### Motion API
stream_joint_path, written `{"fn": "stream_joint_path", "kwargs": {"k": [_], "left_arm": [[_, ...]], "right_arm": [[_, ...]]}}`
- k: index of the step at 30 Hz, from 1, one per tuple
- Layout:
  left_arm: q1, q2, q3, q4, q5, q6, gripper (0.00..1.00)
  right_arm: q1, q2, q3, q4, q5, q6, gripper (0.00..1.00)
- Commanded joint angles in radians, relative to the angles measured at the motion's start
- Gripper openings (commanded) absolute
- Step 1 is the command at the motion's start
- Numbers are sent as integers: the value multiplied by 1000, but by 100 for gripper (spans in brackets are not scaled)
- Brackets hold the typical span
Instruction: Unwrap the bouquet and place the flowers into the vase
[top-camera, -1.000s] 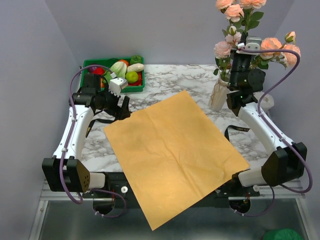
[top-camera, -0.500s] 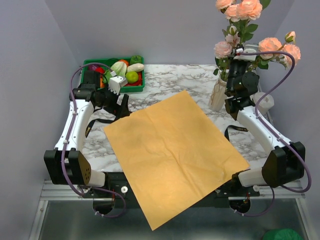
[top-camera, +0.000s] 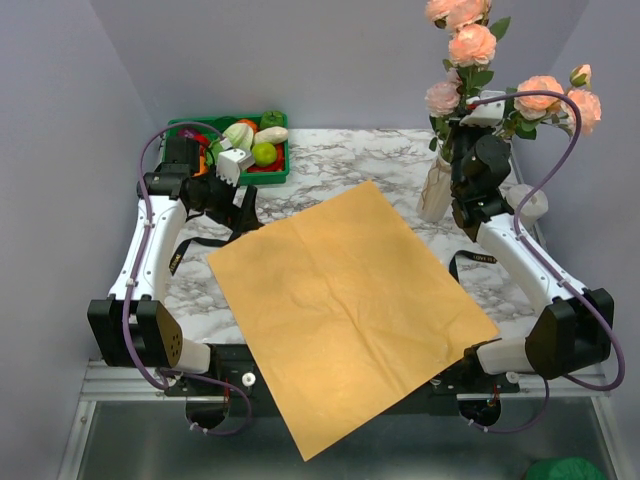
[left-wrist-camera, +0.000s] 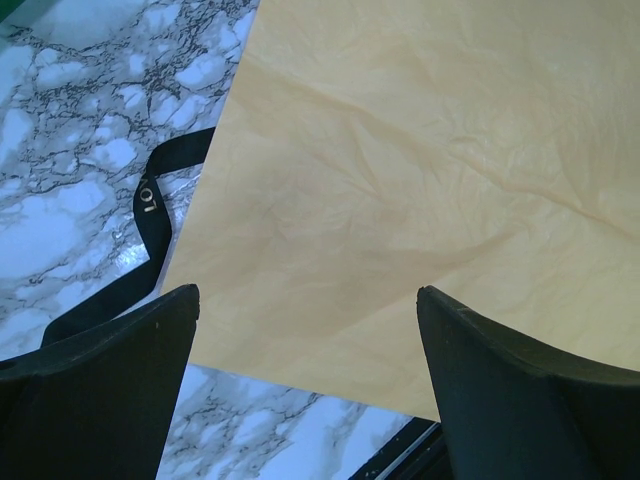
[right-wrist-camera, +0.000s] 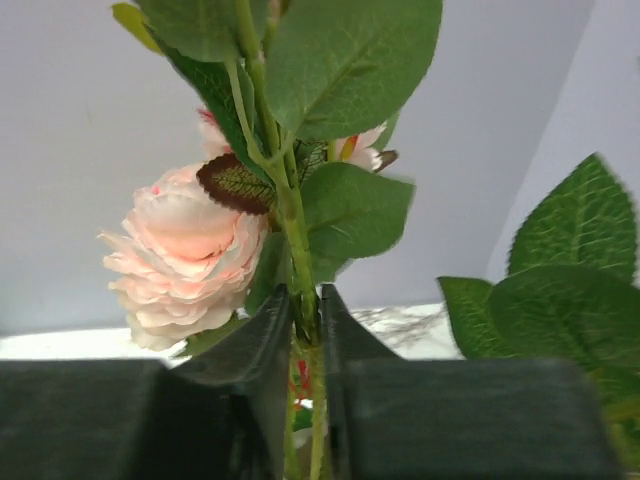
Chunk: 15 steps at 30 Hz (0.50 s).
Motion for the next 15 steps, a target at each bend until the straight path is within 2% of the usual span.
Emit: {"fn": "stream_joint_path", "kwargs": {"k": [1, 3, 9, 15], "left_arm": [[5, -3, 38, -18, 18, -18, 99], [5, -9, 42, -21, 17, -18, 99], [7, -31, 39, -28, 9, -16, 99], [7, -44, 15, -19, 8, -18, 99]], "right_arm": [[-1, -11, 38, -111, -66, 56, 32], [-1, -16, 38, -129, -83, 61, 43], [-1, -23, 45, -175, -144, 94, 59], [-1, -60, 30, -205, -187, 151, 65]]}}
